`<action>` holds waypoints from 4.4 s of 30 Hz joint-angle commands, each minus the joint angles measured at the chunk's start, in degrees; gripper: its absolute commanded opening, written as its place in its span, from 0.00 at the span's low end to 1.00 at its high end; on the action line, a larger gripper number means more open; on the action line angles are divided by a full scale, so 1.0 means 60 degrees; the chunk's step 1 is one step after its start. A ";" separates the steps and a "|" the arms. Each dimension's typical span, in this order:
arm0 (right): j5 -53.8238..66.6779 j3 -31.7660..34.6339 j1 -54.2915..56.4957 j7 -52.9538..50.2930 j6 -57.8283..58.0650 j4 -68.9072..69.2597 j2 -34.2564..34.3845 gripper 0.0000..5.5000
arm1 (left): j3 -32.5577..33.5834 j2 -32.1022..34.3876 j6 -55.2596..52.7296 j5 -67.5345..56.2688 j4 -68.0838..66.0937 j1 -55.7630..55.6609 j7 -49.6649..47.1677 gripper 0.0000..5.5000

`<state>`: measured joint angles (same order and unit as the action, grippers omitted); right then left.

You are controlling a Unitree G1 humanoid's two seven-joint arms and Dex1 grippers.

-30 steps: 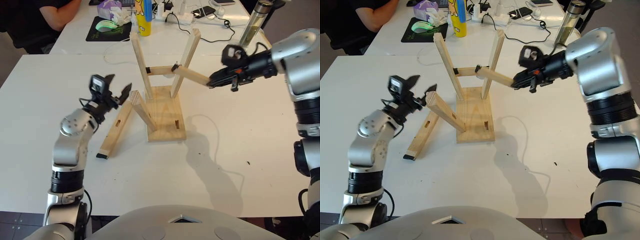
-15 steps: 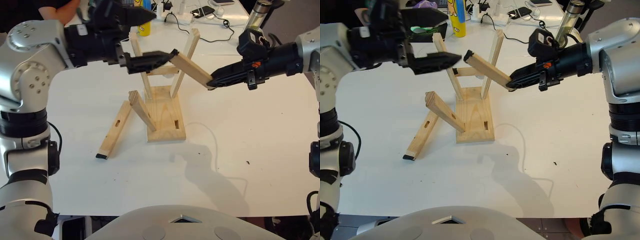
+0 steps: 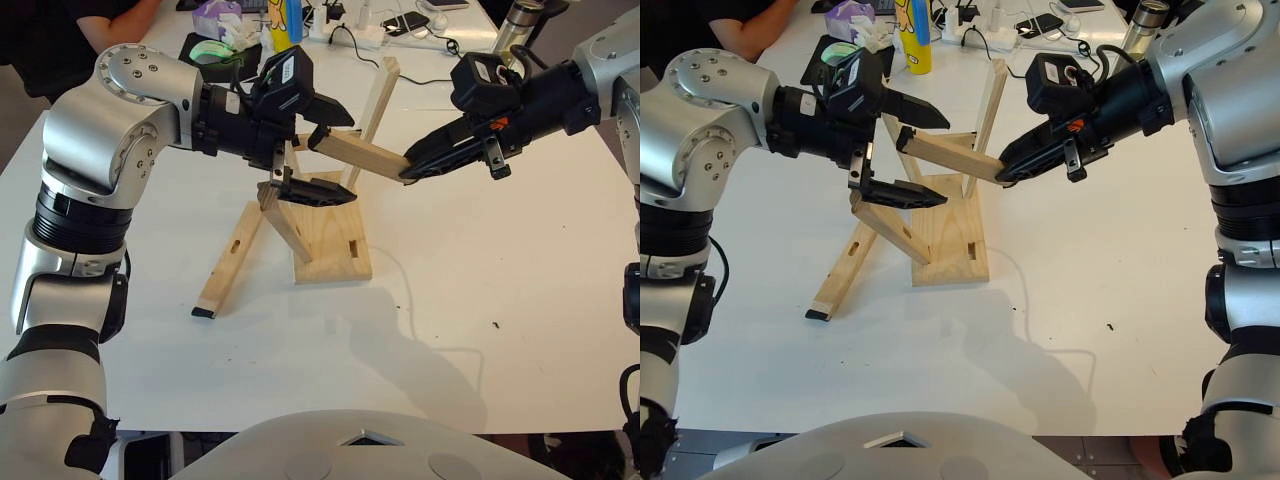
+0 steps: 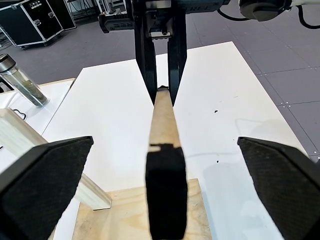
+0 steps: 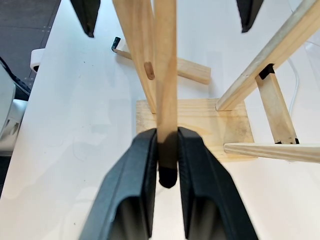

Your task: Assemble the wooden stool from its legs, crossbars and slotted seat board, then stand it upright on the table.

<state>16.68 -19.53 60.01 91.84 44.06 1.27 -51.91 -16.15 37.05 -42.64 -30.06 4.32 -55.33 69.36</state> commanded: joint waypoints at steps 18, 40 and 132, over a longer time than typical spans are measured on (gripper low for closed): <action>0.0027 0.0042 0.0182 -0.0171 0.0092 0.0124 0.0011 0.08 | 0.0298 -0.0192 -0.0330 -0.0002 -0.0021 -0.0205 0.0140 0.41; 0.1873 0.3201 -0.0524 -0.2028 0.1987 -0.0457 0.0410 0.29 | 0.2236 -0.0290 -0.0620 -0.0862 -0.0325 0.0514 -0.0630 0.08; 0.4662 0.5169 -0.7690 -0.4947 0.0490 0.0357 0.1510 0.08 | 0.1673 0.4079 -0.0074 -0.0632 0.1929 0.7129 0.1041 0.46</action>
<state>45.32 10.37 14.16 63.57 47.83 2.19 -43.29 -1.83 64.01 -44.81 -35.01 12.23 -14.10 74.96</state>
